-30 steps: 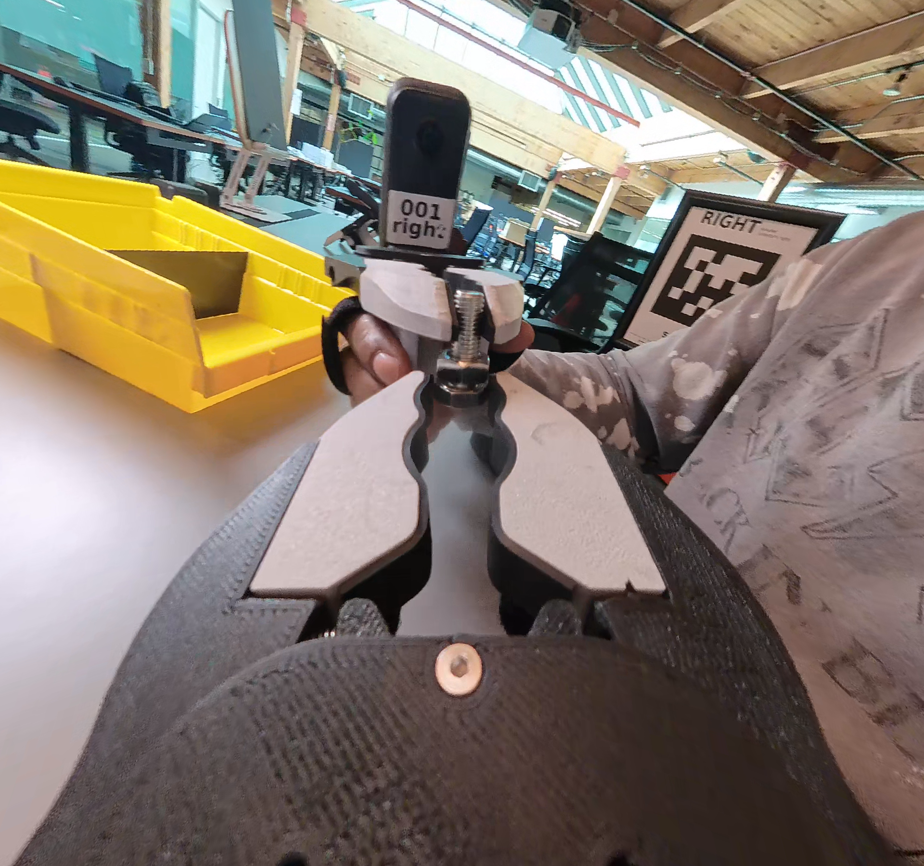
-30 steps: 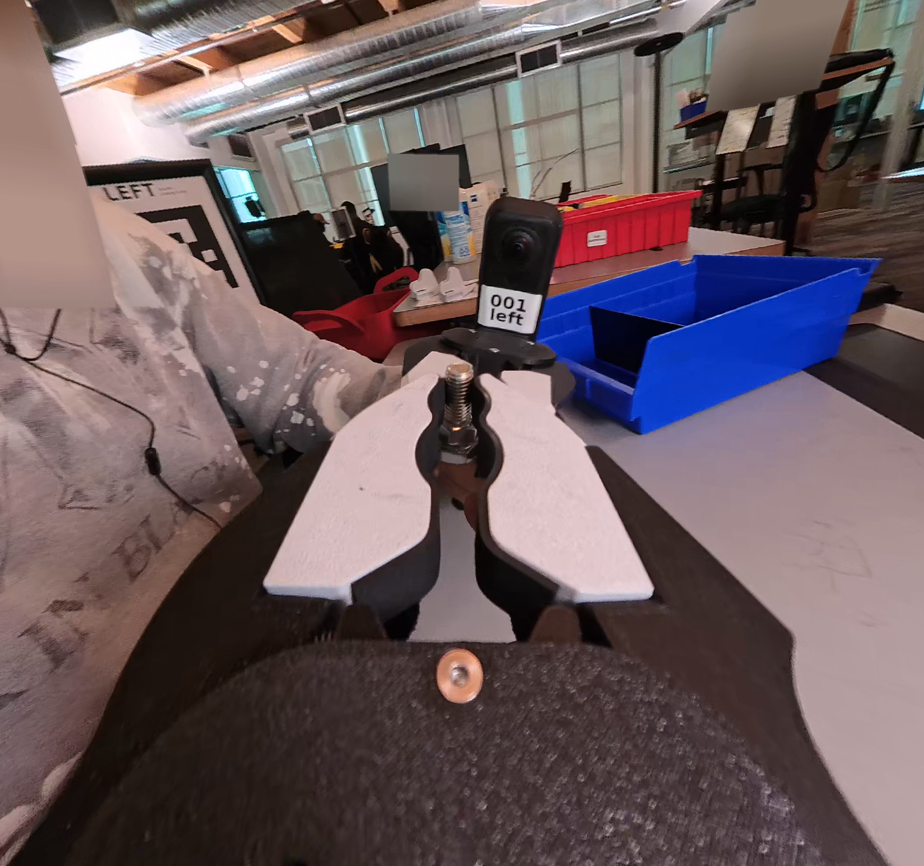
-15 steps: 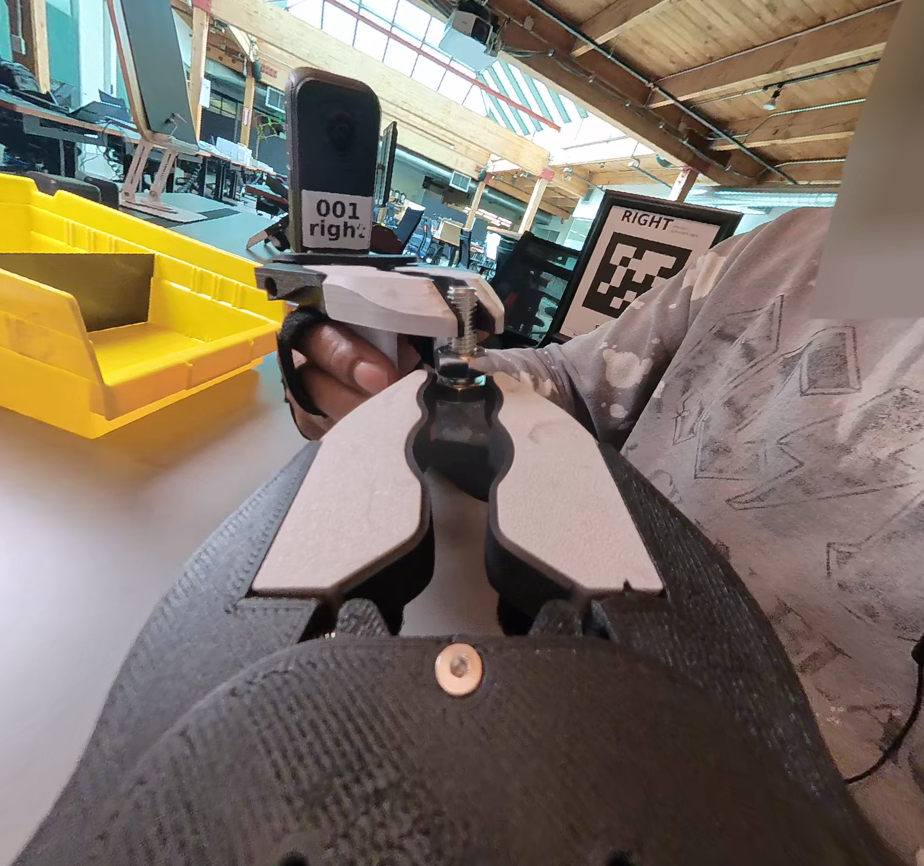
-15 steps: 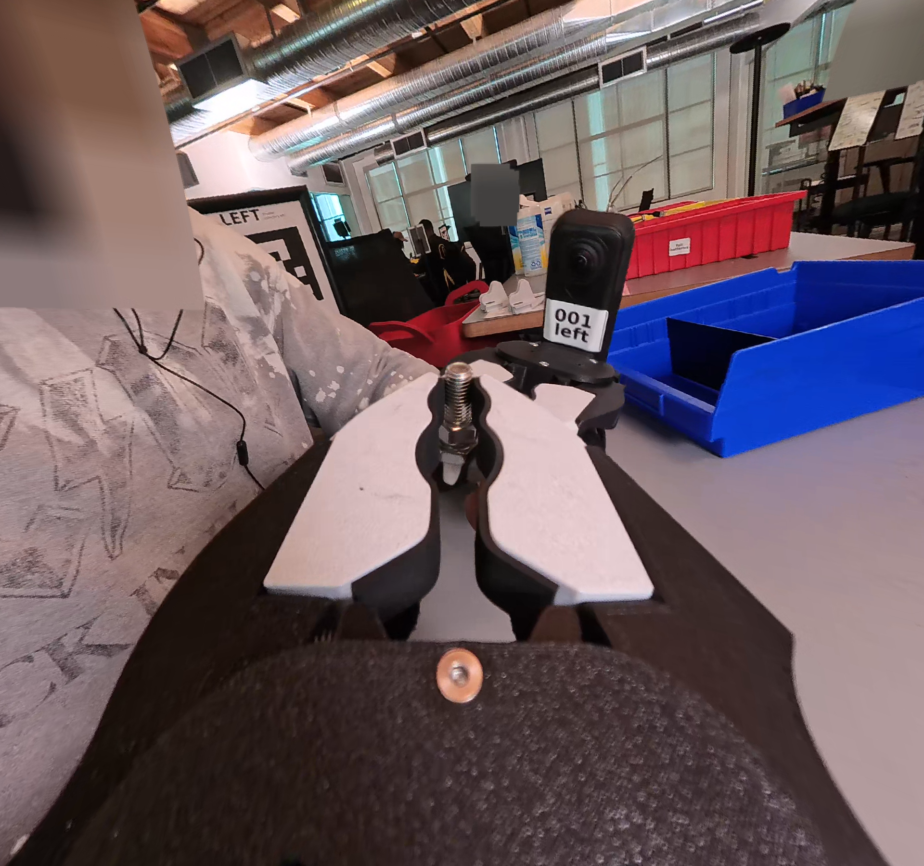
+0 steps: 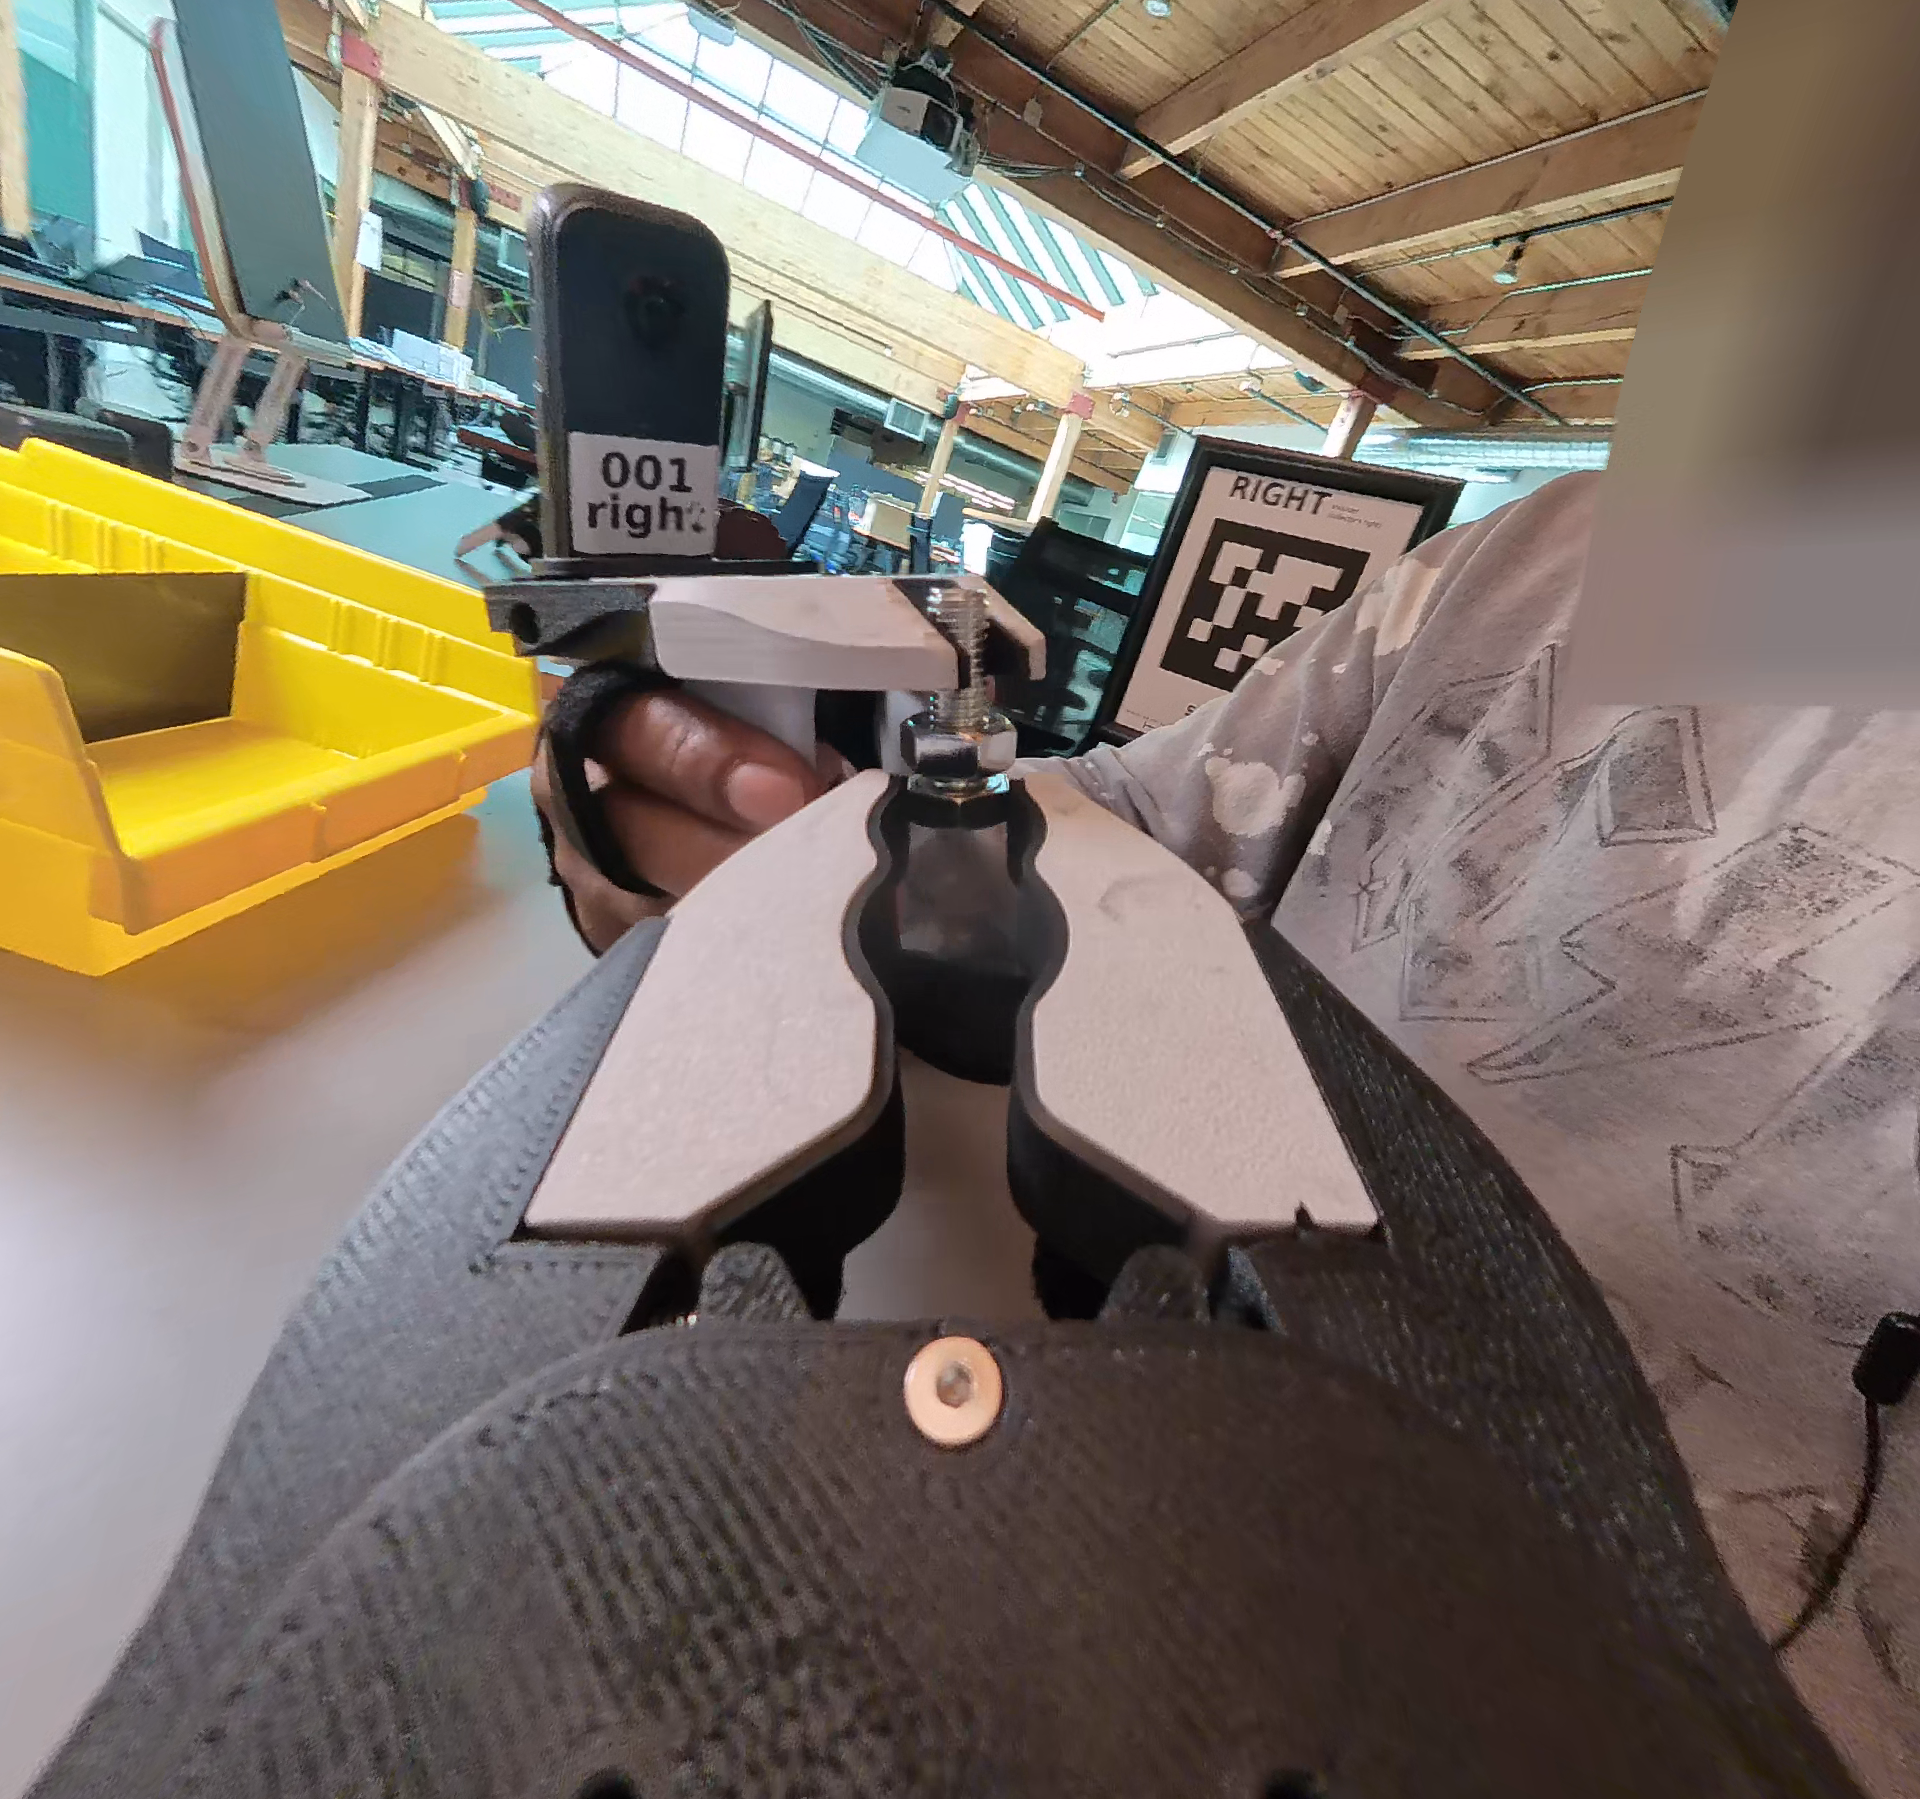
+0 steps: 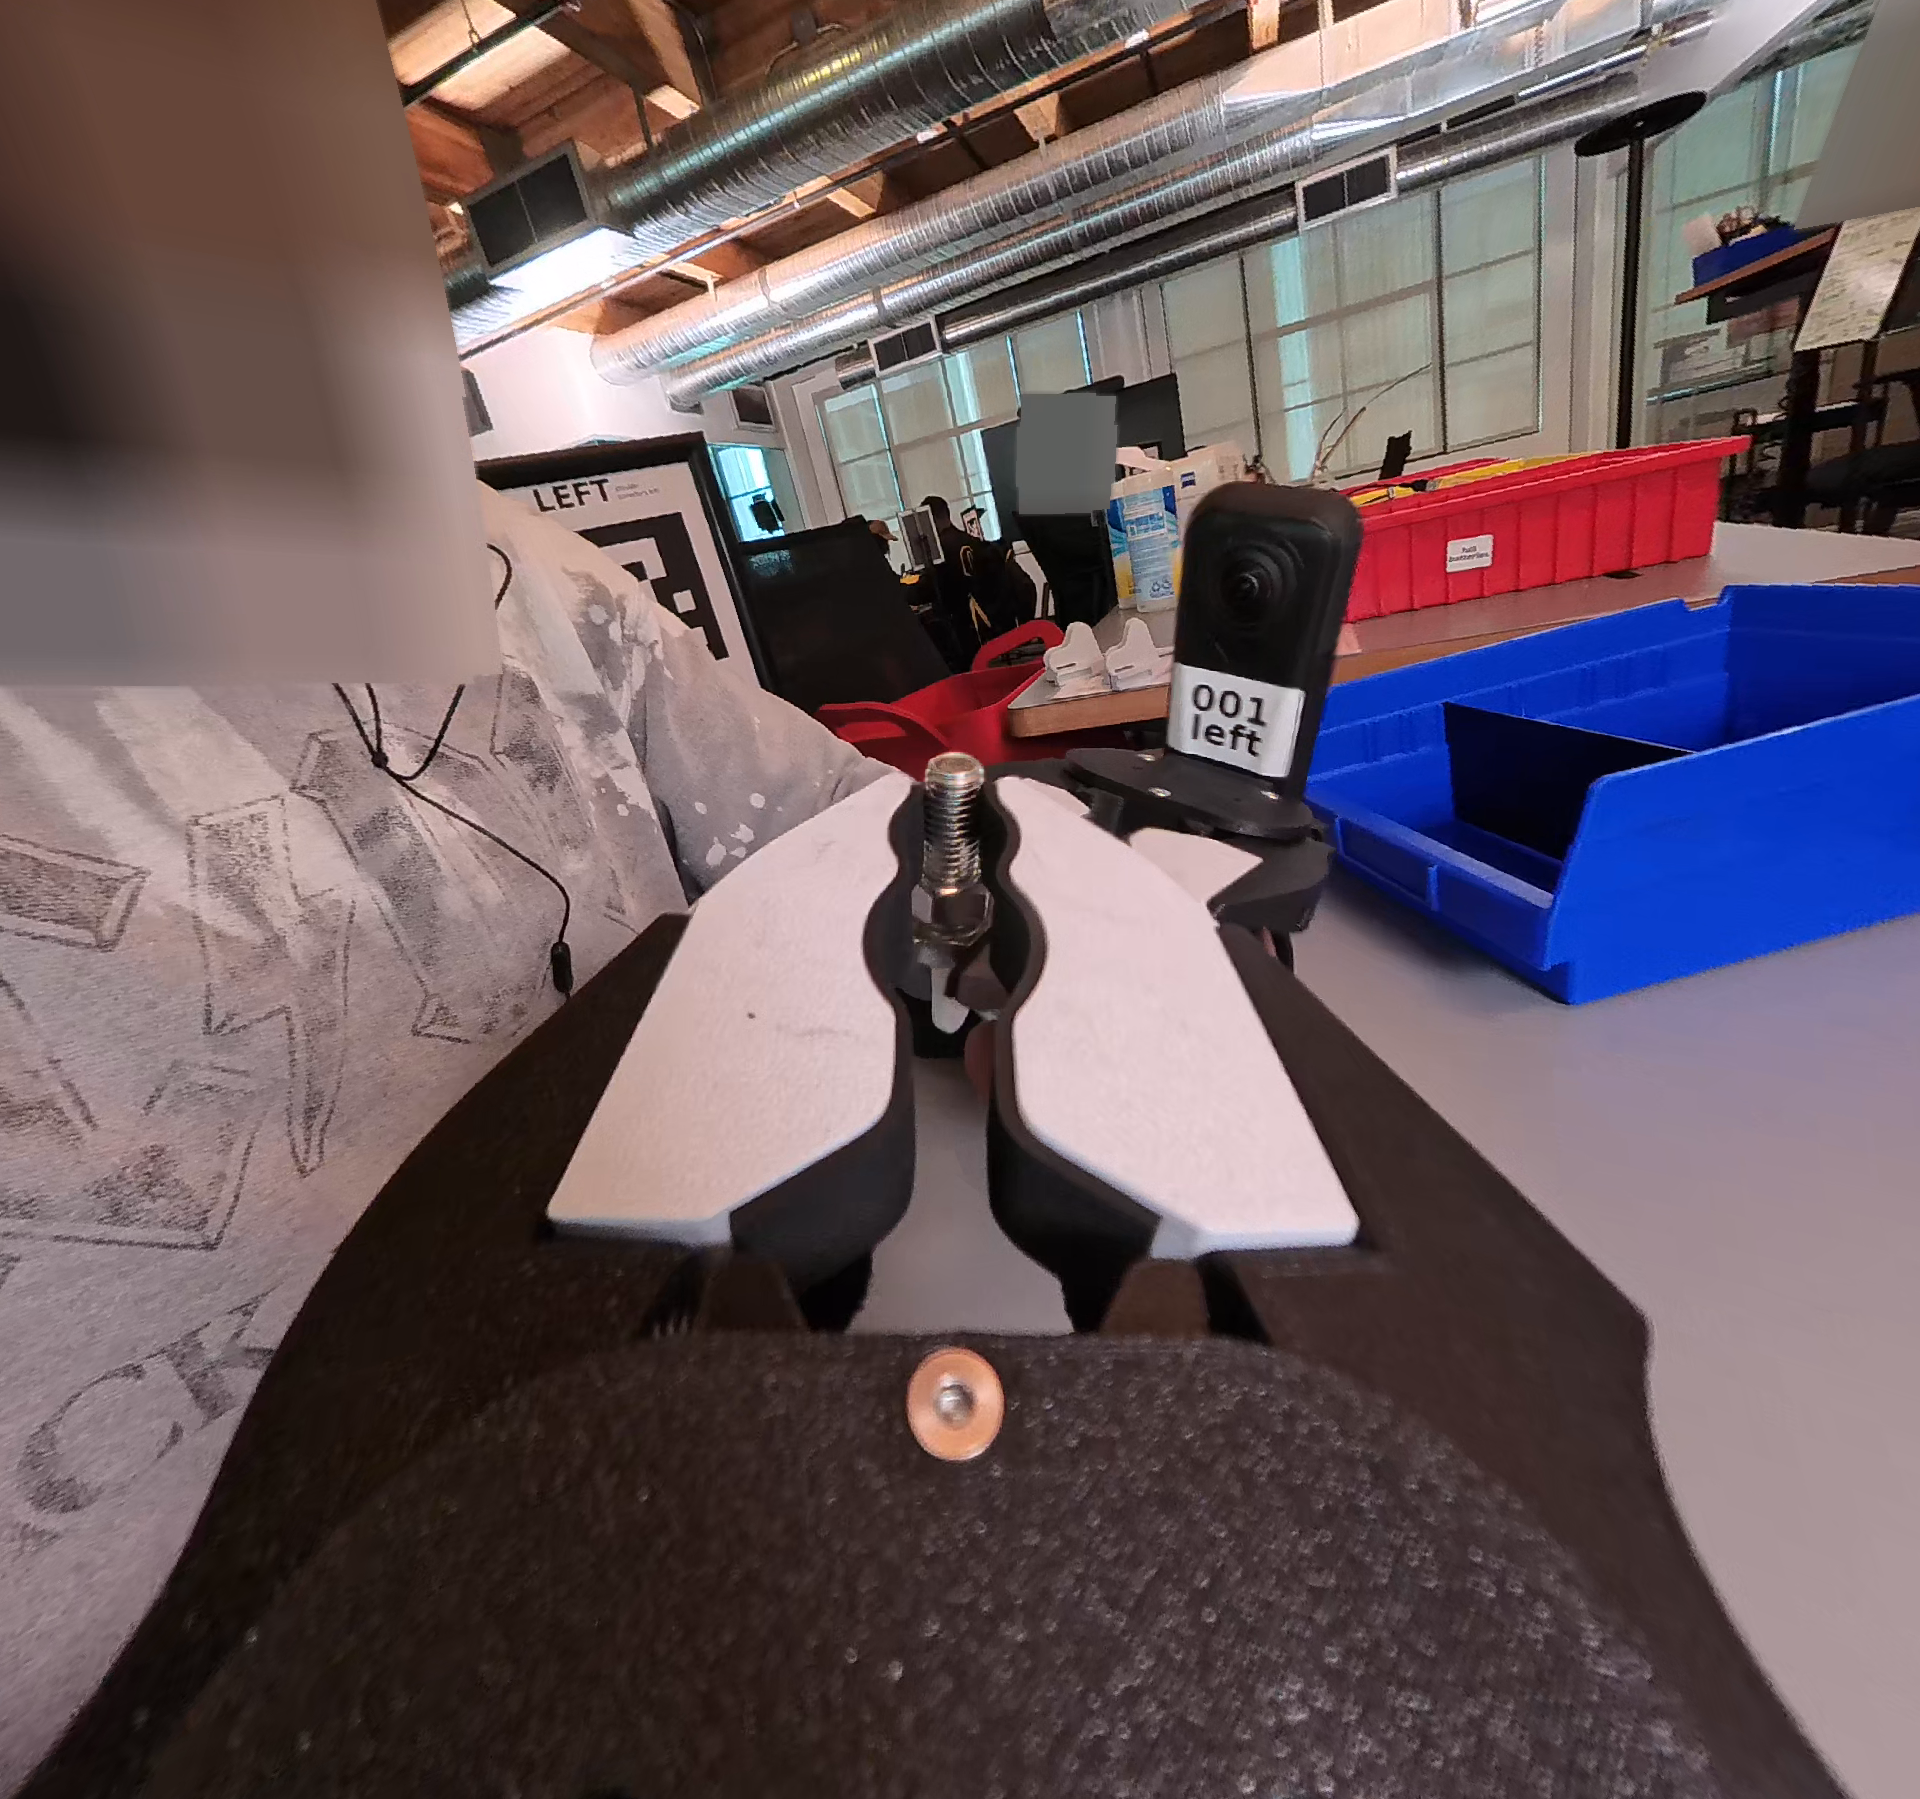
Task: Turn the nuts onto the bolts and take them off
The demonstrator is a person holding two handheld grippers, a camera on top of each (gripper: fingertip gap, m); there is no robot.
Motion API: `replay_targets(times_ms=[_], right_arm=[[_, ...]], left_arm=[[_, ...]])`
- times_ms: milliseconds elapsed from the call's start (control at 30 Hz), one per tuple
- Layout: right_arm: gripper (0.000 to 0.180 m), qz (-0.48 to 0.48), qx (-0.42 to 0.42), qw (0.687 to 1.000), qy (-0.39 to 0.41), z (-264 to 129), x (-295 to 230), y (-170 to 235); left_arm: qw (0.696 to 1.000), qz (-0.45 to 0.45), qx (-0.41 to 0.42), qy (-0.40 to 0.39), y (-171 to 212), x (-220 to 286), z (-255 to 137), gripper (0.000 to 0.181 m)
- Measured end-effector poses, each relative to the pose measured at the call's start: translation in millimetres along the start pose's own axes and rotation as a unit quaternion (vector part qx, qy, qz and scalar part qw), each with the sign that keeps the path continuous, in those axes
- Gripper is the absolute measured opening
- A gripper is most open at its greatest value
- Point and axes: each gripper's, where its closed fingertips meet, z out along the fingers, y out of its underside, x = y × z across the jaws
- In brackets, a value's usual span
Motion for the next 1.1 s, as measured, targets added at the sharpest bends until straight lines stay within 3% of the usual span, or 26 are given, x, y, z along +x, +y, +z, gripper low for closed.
replay_targets(times_ms=[167, 300, 400, 500, 667, 967, 1000, 1033, 1100], right_arm=[[0.011, -0.036, -0.007, 0.992, 0.12, -11.2, 33.8, -4.8], [0.024, -0.064, -0.003, 0.97, 0.235, -25.2, 66.6, -7.9], [0.03, -0.072, -0.011, 0.959, 0.273, -19.1, 76.3, -2.9], [0.032, -0.079, -0.023, 0.951, 0.298, -11.0, 82.2, 3.2], [0.007, -0.056, 0.032, 0.937, 0.342, -41.7, 95.4, -13.2], [0.035, -0.061, 0.002, 0.95, 0.305, -12.3, 84.2, -4.7], [0.027, -0.06, 0.006, 0.949, 0.31, -17.0, 85.9, -6.6], [0.007, -0.059, 0.017, 0.938, 0.341, -28.8, 92.8, -10.7], [0.006, -0.063, 0.03, 0.93, 0.361, -44.1, 97.4, -16.0]], left_arm=[[0.988, 0.068, 0.012, -0.137, -9.6, -34.7, -13.1, 0.019], [0.946, 0.139, 0.023, -0.292, -21.2, -69.5, -39.4, 0.019], [0.923, 0.163, 0.028, -0.349, -25.9, -79.4, -50.8, 0.018], [0.922, 0.174, 0.032, -0.343, -28.1, -75.7, -49.2, 0.018], [0.931, 0.18, 0.076, -0.31, -45.0, -60.9, -51.4, 0.018], [0.93, 0.18, 0.051, -0.317, -33.9, -69.1, -47.7, 0.019], [0.928, 0.18, 0.053, -0.321, -35.1, -69.8, -49.3, 0.019], [0.931, 0.183, 0.061, -0.309, -37.8, -66.3, -49.6, 0.019], [0.929, 0.188, 0.063, -0.312, -42.0, -64.9, -51.0, 0.019]])
